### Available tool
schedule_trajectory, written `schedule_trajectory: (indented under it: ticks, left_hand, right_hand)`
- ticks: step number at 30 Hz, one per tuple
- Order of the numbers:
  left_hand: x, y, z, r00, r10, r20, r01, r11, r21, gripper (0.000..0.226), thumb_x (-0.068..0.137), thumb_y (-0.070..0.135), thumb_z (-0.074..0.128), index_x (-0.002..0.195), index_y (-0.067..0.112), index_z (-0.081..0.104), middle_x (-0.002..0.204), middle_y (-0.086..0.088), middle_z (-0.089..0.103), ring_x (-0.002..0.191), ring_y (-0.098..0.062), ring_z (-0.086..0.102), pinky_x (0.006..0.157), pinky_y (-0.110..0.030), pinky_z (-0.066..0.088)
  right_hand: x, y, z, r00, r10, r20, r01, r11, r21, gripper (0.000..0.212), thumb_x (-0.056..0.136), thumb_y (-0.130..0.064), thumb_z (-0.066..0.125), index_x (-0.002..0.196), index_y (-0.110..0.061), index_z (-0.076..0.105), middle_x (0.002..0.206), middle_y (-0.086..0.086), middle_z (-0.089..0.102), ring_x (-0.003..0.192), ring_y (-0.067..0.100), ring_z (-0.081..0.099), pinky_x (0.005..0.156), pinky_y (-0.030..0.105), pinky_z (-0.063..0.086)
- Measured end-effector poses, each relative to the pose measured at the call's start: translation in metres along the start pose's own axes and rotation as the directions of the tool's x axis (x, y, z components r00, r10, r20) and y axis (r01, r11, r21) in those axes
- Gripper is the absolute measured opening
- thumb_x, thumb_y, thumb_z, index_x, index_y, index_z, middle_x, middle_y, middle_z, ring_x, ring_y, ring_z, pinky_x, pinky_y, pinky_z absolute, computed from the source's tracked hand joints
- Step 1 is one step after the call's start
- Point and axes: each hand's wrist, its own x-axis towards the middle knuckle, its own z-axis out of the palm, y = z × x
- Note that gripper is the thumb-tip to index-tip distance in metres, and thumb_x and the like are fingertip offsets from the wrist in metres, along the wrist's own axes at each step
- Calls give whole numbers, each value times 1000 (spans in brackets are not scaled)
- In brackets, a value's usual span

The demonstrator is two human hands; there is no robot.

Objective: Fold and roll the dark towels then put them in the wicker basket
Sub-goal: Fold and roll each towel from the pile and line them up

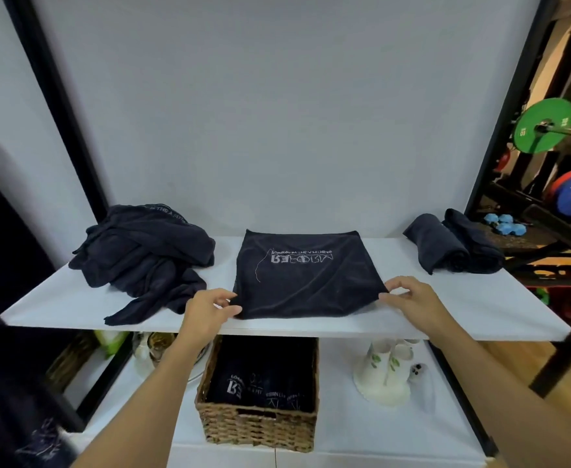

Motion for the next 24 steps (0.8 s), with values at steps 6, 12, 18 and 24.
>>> schedule_trajectory:
  ticks: [6,12,18,24]
  left_hand:
    - [1,-3,-9,989,-31,147,11,991,132,18,77,27,81,86,16,71,76,5,65,68,-13,58,52,-20,40]
    - [13,26,-36,995,-29,97,53,965,-257,14,85,16,73,76,8,66,68,-3,54,59,-18,45,54,-26,33]
    - [51,125,-91,998,-4,-61,-41,689,-724,11,91,20,67,80,23,68,66,8,60,61,-8,48,55,-21,38]
    - [61,196,-133,967,221,-130,-248,682,-688,29,89,17,67,114,32,69,98,10,71,83,-8,62,83,-29,41]
  right_hand:
    - [3,3,-13,993,115,-21,-103,950,295,11,89,-10,64,79,-15,61,85,1,61,78,17,53,59,28,33]
    - [11,-29,-29,993,74,-93,-45,960,276,7,91,-13,63,86,-14,59,82,5,57,72,14,53,56,27,34]
    - [35,-150,-59,933,-154,-326,243,937,252,5,91,-25,63,88,-23,60,79,-6,60,68,7,53,61,21,40]
    - [45,-237,-87,904,-227,-363,377,825,422,11,91,-24,62,101,-25,67,92,-11,68,83,7,59,67,22,40]
